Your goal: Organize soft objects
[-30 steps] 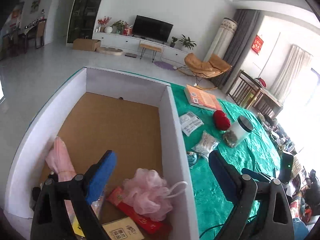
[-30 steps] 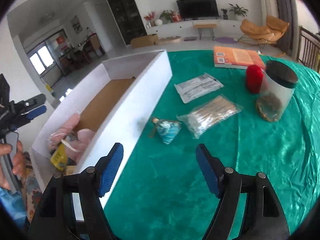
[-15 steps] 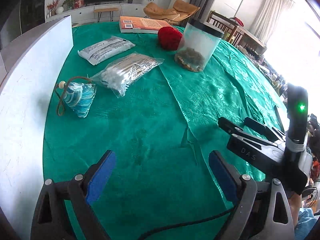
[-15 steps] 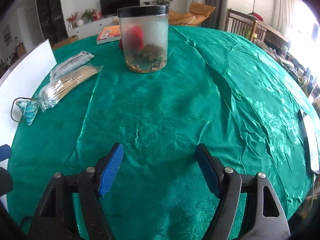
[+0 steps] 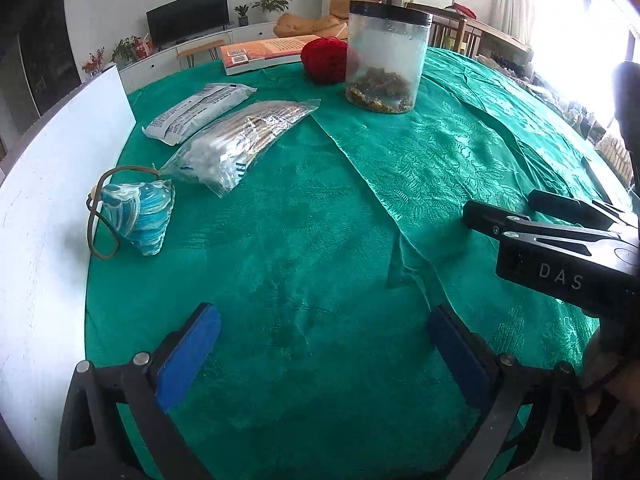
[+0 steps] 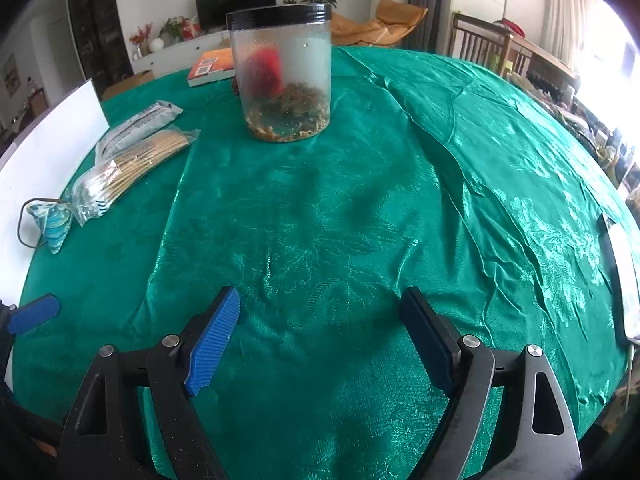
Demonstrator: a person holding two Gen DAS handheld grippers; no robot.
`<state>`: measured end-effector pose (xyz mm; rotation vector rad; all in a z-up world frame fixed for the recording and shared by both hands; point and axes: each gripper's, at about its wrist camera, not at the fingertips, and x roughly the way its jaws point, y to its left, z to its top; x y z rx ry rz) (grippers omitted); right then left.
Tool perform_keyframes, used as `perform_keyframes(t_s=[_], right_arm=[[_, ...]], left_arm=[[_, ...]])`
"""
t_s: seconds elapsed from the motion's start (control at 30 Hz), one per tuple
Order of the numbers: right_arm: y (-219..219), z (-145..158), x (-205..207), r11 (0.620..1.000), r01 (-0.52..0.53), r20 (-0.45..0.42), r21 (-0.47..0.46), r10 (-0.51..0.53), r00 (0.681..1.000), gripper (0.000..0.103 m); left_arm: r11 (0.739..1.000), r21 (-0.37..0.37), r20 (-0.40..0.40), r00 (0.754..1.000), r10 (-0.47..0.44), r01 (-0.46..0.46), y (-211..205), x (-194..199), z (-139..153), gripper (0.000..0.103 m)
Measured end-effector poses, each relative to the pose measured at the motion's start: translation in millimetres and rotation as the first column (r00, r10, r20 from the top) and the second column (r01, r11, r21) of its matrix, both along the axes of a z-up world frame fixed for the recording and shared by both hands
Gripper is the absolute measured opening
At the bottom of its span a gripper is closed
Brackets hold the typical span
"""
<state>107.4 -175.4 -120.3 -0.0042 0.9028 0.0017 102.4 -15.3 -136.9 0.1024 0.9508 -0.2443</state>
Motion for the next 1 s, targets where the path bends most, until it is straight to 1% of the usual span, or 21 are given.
perform_keyframes(t_s=[1.0], right_arm=[[1.2,0.0,-0.1,1.000,0.000,-0.001,0.000,0.000,1.000,0.087]], left_arm=[[1.000,0.005,0.009,1.000,0.009,-0.009,-0.8,-0.8,-0.4,0.103]])
